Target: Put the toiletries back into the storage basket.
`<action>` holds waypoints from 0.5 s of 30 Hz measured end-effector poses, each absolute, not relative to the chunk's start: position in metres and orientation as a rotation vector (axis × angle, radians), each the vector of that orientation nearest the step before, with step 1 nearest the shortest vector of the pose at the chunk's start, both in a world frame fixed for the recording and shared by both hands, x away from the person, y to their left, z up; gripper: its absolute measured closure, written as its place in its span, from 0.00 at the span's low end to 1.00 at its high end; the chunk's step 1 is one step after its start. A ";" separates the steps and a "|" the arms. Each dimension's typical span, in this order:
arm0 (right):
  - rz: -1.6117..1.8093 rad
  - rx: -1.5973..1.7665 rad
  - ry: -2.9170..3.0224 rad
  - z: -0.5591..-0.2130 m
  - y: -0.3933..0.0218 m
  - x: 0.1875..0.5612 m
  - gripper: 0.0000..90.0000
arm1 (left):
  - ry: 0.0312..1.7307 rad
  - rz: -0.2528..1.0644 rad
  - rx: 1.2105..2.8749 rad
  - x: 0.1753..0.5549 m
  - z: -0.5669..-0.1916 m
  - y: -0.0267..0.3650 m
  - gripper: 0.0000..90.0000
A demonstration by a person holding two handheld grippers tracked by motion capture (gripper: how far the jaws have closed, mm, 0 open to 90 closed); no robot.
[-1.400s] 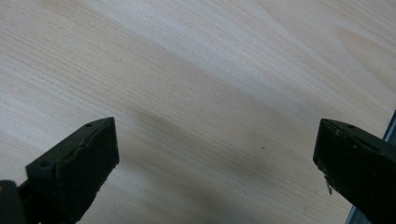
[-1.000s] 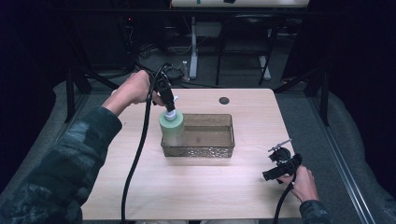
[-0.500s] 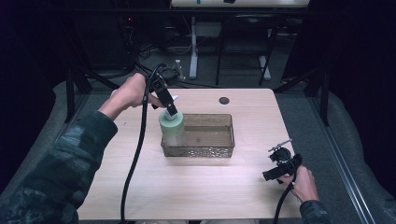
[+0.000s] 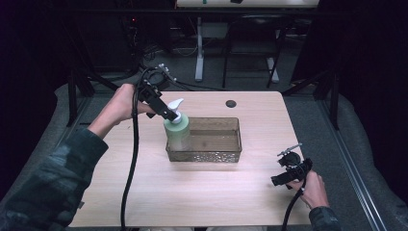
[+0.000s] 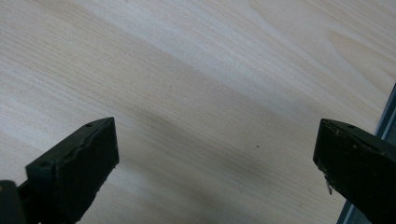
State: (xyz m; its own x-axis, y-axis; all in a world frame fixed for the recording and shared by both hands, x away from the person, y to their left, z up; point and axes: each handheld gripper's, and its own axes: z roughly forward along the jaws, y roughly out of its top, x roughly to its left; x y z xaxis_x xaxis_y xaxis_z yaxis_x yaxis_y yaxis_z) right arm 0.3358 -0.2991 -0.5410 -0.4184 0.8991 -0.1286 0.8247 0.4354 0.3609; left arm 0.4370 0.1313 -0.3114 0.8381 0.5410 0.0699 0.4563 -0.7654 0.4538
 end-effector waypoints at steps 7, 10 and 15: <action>0.359 1.486 2.384 -0.540 -0.299 0.335 0.00 | 0.789 0.299 2.527 0.428 -0.323 0.158 0.00; 0.357 1.481 2.385 -0.540 -0.300 0.335 0.00 | 0.806 0.309 2.509 0.423 -0.328 0.167 0.00; 0.355 1.477 2.386 -0.540 -0.300 0.336 0.00 | 0.822 0.330 2.477 0.413 -0.342 0.180 0.00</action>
State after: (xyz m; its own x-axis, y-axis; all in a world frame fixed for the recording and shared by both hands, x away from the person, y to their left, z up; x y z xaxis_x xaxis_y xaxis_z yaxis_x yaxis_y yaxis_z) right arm 0.3356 -0.2999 -0.5400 -0.4193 0.8982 -0.1317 0.8211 0.4371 0.3671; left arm 0.4131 0.1803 -0.3424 0.7879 0.6120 0.0688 0.4892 -0.6898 0.5337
